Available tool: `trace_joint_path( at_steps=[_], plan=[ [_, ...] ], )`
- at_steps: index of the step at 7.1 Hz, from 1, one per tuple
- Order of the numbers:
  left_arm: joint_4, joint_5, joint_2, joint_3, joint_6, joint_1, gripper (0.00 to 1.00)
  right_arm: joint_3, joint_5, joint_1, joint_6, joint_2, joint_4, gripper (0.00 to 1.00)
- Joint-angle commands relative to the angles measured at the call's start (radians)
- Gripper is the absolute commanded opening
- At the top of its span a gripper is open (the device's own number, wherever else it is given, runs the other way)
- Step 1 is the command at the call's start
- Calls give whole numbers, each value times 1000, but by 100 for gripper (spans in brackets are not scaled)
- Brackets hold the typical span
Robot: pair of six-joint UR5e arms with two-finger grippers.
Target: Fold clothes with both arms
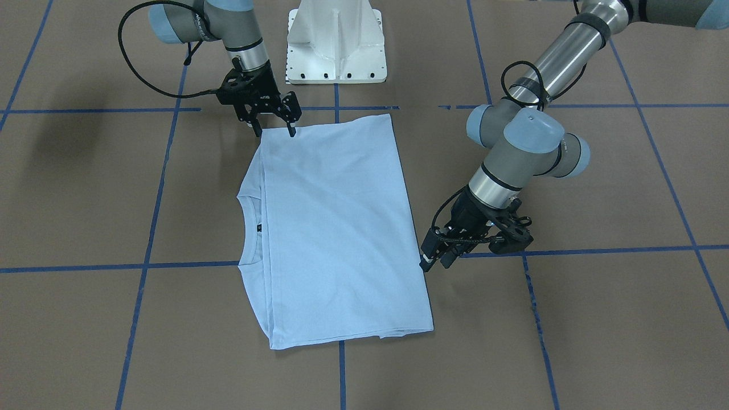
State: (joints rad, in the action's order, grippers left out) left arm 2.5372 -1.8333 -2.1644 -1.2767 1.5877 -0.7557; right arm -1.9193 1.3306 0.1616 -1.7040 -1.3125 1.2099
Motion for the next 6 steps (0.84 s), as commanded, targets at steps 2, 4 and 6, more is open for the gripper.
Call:
trace_joint_path(
  at_steps=[2,4,6],
  plan=[
    [0,2,0,-1,2,-1,63,28,9,-1,-16,-1,0,78],
    [0,2,0,-7,14,-1,63,28,9,1,-16,-4,0,76],
    [0,2,0,-9,26,-1,63,23,9,1,-16,-7,2,19]
  ],
)
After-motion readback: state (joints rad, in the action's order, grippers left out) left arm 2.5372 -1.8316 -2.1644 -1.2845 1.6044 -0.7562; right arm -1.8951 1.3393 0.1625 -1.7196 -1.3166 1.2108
